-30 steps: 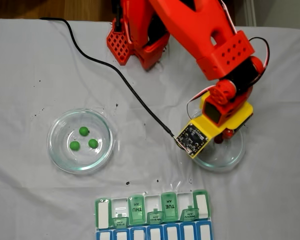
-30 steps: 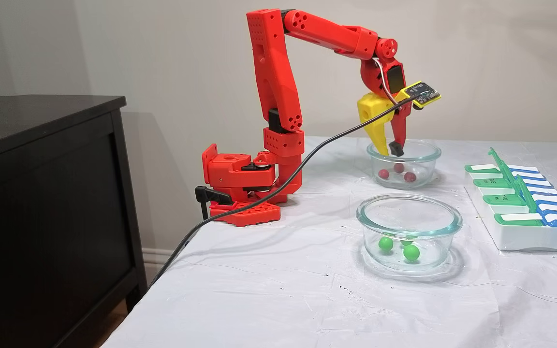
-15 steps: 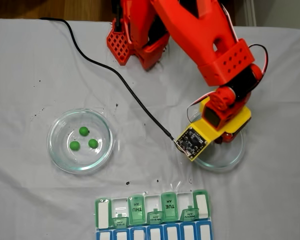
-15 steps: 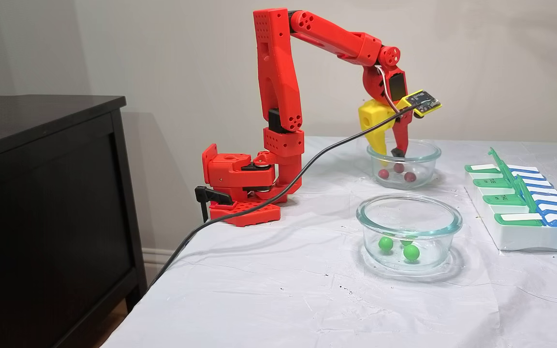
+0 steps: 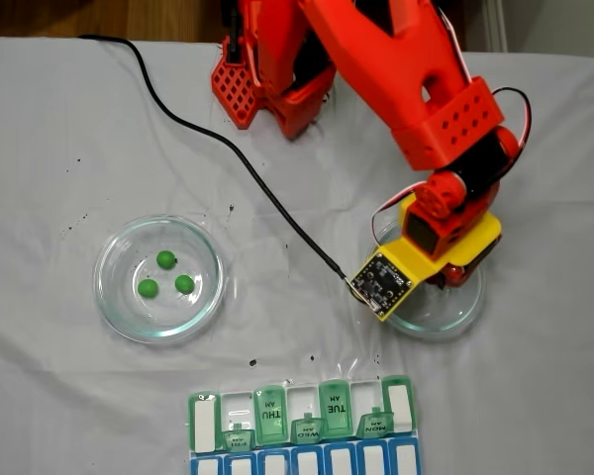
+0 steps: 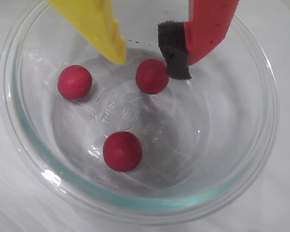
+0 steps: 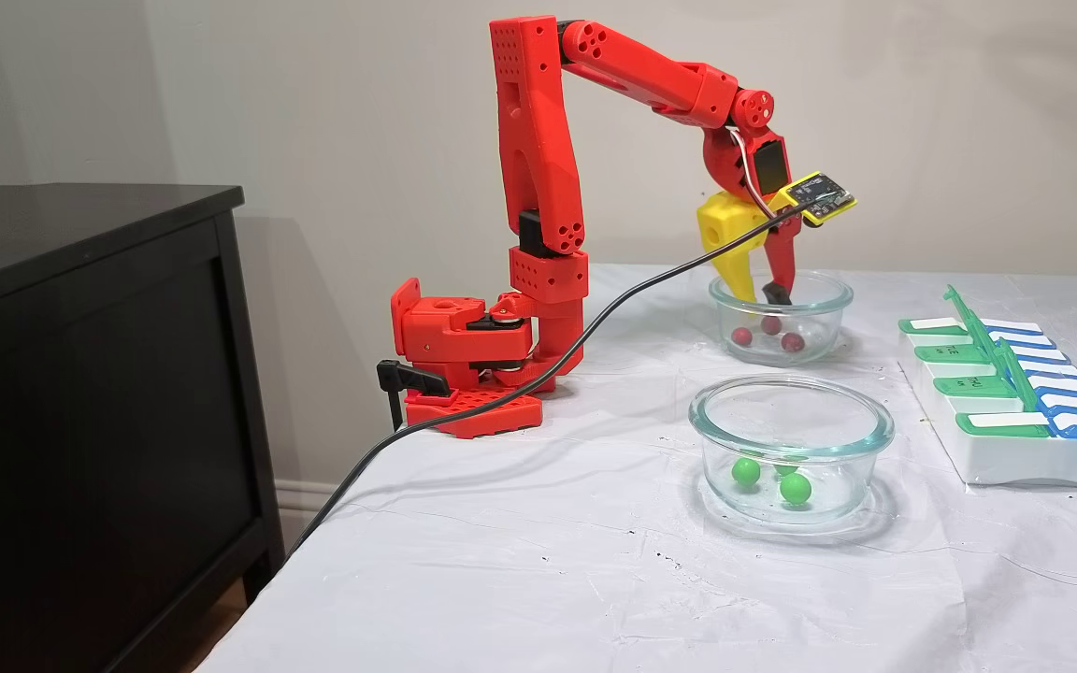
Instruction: Sort medicines into box.
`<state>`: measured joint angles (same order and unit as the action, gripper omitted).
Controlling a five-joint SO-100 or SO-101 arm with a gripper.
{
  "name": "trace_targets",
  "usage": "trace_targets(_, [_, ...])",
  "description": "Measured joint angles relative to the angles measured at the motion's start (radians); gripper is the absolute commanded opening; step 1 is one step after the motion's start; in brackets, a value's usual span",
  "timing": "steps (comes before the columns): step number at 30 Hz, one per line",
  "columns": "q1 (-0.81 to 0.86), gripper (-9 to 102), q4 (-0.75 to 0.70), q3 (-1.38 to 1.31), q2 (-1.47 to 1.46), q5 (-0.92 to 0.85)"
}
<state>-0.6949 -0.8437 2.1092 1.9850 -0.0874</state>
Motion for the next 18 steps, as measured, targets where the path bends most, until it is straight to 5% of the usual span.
trace_targets(18, [0.0, 13, -0.02, -0.002, -0.054, 0.025])
